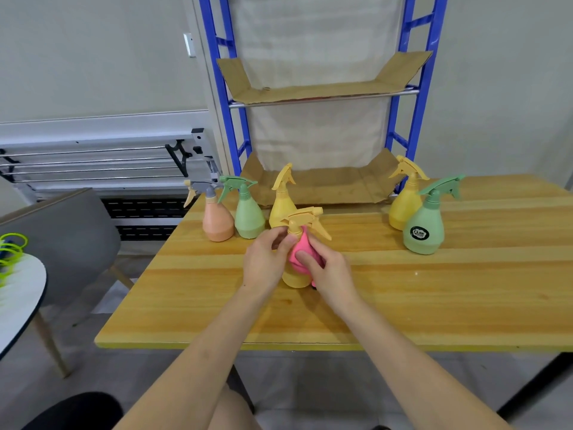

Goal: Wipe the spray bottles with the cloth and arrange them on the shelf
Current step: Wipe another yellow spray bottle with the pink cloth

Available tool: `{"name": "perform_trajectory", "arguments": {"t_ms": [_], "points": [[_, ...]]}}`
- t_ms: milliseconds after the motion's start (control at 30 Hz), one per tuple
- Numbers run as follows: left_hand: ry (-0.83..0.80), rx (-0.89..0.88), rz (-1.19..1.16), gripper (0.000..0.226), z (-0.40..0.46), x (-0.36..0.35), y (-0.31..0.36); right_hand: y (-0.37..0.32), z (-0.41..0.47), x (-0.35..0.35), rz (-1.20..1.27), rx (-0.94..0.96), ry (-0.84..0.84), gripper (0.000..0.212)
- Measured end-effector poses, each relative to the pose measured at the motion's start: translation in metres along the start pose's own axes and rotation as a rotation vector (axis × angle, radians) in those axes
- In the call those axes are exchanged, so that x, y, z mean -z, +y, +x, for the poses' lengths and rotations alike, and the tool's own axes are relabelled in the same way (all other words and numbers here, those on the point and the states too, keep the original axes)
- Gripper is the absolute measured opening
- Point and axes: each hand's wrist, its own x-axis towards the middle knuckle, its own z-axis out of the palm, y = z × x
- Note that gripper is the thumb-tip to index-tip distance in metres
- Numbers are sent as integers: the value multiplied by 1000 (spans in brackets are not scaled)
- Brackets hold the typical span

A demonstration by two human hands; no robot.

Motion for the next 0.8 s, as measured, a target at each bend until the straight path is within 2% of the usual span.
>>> {"name": "perform_trajectory", "arguments": {"t_ms": [167,200,267,367,433,500,600,700,800], "points": [[7,-5,-4,36,0,-1,0,7,5,14,-20,-135,-85,31],[6,0,-10,36,0,-1,0,10,4,17,-56,-131,-78,25],[-2,-1,-12,36,0,0,0,15,-1,18,-115,-98,-36,30],[-29,-12,18,38,2,1,1,17,-12,14,-102,-125,13,19],[-41,-22,34,38,3,2,1,12,-19,5,-109,-120,67,46],[-46,-42,45,38,3,3,-1,6,-22,-4,-97,-49,108,58],[-63,-53,57,38,2,2,-3,-1,-17,-9,-58,32,100,59],[-71,-73,34,38,3,1,-7,0,-4,-4,-46,0,-10,50],[-81,-67,2,42,0,-2,-7,1,9,7,-206,-74,-132,46]]}}
